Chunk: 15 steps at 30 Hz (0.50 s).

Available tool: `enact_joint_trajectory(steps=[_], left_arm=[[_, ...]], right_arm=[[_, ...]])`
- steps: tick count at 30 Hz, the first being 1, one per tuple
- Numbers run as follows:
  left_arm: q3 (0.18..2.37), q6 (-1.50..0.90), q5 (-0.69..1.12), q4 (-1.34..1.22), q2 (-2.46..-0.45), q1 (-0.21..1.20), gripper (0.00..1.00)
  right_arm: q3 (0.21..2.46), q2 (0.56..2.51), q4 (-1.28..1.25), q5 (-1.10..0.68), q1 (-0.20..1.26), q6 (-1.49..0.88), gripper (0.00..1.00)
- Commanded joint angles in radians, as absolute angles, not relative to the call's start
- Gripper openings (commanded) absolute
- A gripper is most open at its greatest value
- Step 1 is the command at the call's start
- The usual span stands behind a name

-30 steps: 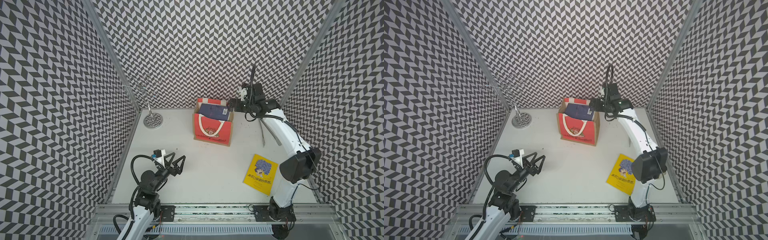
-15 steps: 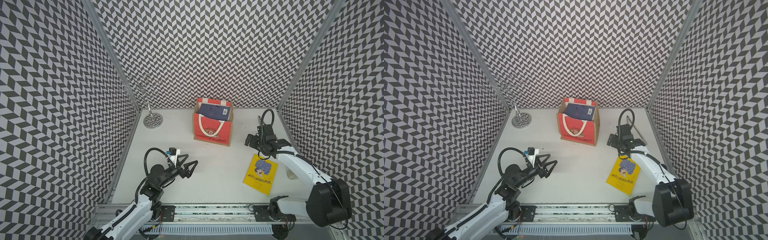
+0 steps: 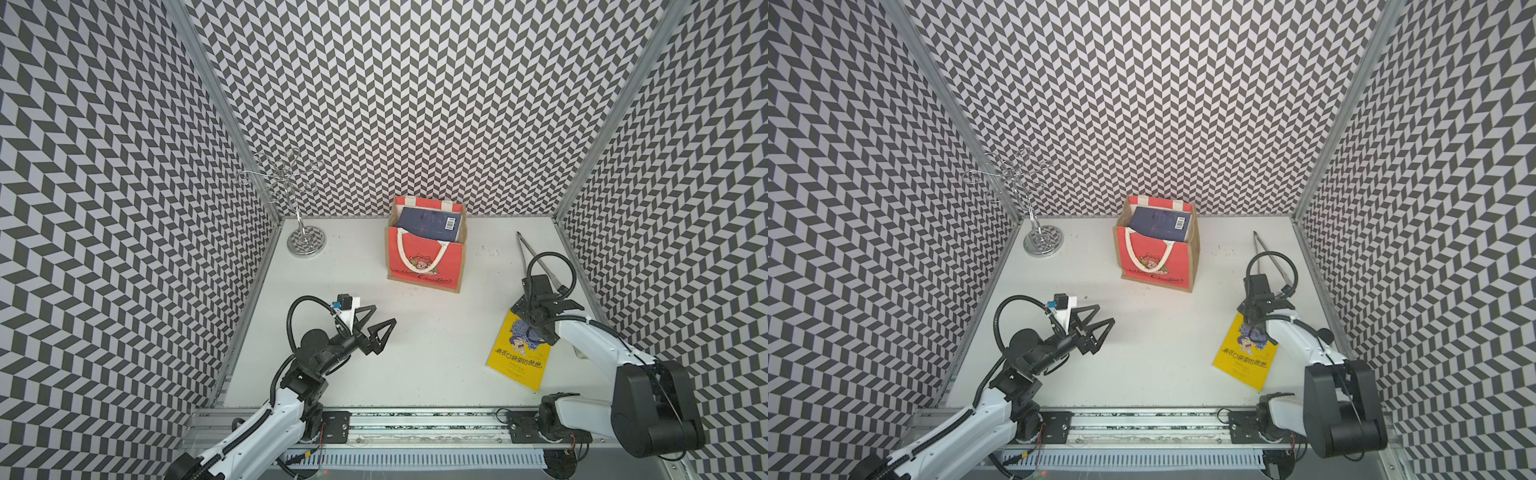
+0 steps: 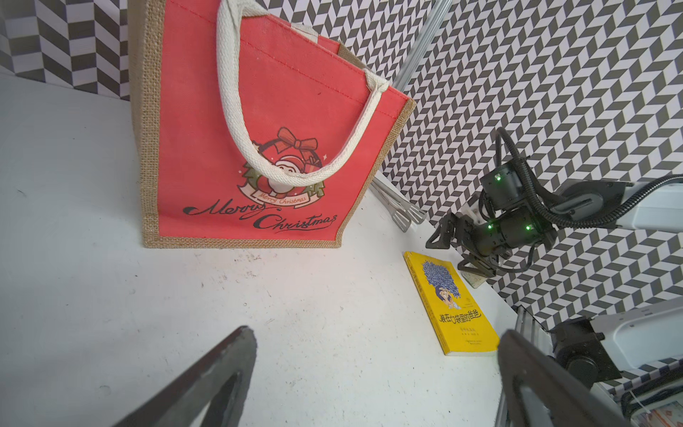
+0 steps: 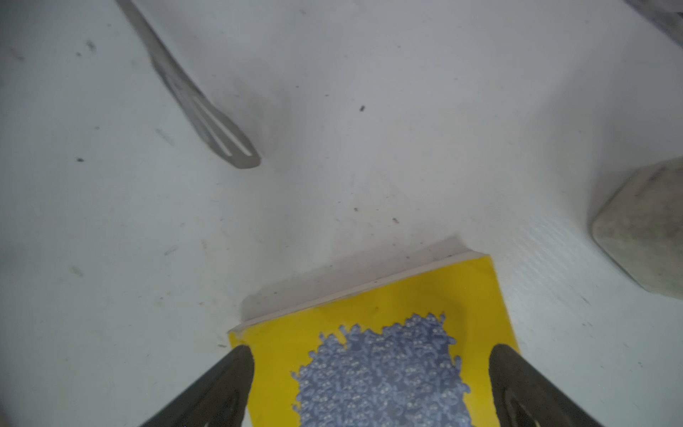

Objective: Put the books into the canvas bag
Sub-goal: Move the book to the center of the board.

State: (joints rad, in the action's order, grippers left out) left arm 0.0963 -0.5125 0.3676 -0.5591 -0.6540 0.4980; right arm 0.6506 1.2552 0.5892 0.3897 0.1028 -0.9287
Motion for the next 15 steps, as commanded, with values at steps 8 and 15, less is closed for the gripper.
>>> enact_joint_trajectory(steps=[8, 15], left_arm=[[0.158, -0.500, 0.368, -0.588, -0.745, 0.505, 1.00], [0.178, -0.506, 0.380, -0.612, -0.803, 0.512, 1.00]], right_arm=[[0.503, 1.170, 0.509, 0.345, 0.002, -1.017, 0.98], [0.436, 1.205, 0.381, 0.077, 0.082, -0.918, 0.99]])
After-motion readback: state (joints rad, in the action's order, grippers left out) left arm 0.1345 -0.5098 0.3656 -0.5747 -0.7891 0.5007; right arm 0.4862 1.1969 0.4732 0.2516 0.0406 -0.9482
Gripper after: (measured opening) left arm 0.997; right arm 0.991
